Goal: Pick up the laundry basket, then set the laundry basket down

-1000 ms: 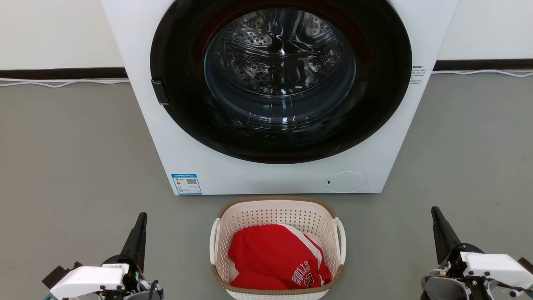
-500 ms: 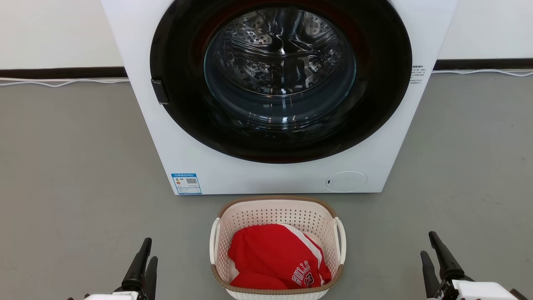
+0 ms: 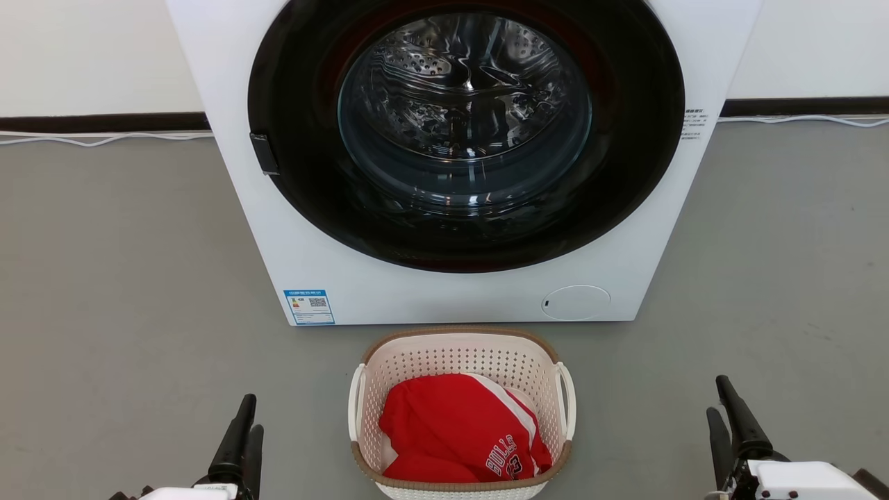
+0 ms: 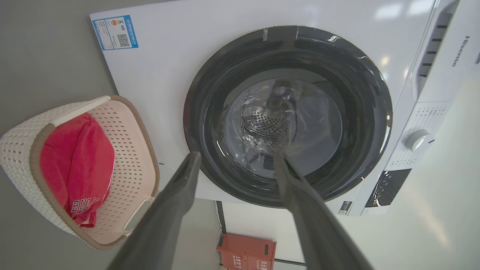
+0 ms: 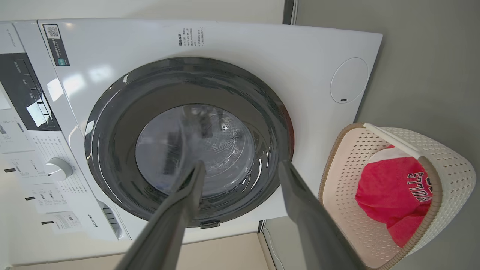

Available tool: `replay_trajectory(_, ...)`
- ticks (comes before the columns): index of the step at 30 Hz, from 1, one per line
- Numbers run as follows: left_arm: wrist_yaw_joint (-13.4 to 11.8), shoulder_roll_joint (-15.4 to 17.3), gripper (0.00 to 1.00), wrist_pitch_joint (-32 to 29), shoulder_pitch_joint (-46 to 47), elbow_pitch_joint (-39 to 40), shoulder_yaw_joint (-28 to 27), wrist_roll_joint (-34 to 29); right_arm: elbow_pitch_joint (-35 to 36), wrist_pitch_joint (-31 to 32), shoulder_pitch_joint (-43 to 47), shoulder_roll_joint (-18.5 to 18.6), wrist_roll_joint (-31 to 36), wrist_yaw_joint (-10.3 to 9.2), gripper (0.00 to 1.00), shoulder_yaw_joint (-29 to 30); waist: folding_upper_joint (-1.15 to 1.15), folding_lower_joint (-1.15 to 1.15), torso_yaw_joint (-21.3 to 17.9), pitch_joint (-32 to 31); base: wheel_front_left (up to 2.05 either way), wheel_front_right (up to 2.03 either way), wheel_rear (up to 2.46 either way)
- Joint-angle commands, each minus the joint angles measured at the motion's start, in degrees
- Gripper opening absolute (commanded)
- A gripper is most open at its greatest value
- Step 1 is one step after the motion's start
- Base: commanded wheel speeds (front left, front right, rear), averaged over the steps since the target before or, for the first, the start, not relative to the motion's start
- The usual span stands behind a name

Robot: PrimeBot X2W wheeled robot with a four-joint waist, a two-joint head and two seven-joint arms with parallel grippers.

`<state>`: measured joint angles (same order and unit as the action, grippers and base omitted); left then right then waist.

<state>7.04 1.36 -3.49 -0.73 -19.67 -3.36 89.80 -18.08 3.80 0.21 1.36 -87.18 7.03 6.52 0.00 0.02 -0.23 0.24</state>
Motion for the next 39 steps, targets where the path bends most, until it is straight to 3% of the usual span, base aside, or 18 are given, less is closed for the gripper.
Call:
replay_trajectory(1, 0.1, 0.4, 1.00, 0.4, 2.2, 1.7, 0.0, -0.8, 2.0, -0.7, -1.2, 0.7, 1.1, 0.08, 1.00, -0.3, 0.00, -0.01, 0.0, 0.0, 0.00, 0.00, 0.00)
replay_trajectory(12, 0.1, 0.5, 1.00, 2.3, 3.0, 1.5, 0.5, -6.9, 3.7, -2.6, -1.4, 1.1, 11.5, 0.12, 1.00, -1.0, 0.00, -0.01, -0.1, -0.1, 0.00, 0.00, 0.00)
replay_trajectory(32, -3.5, 0.8, 1.00, 5.8, 3.9, 3.6, 3.1, -30.4, 3.3, -6.1, -3.1, 3.8, 34.0, 0.20, 1.00, -4.9, 0.00, -0.01, -0.6, -0.7, 0.00, 0.00, 0.00)
replay_trajectory(39, -4.2, 0.8, 1.00, 7.0, 4.0, 3.7, 3.2, -35.8, 2.6, -7.3, -4.0, 4.1, 40.3, 0.22, 1.00, -5.8, 0.00, -0.01, -0.9, -0.9, 0.00, 0.00, 0.00)
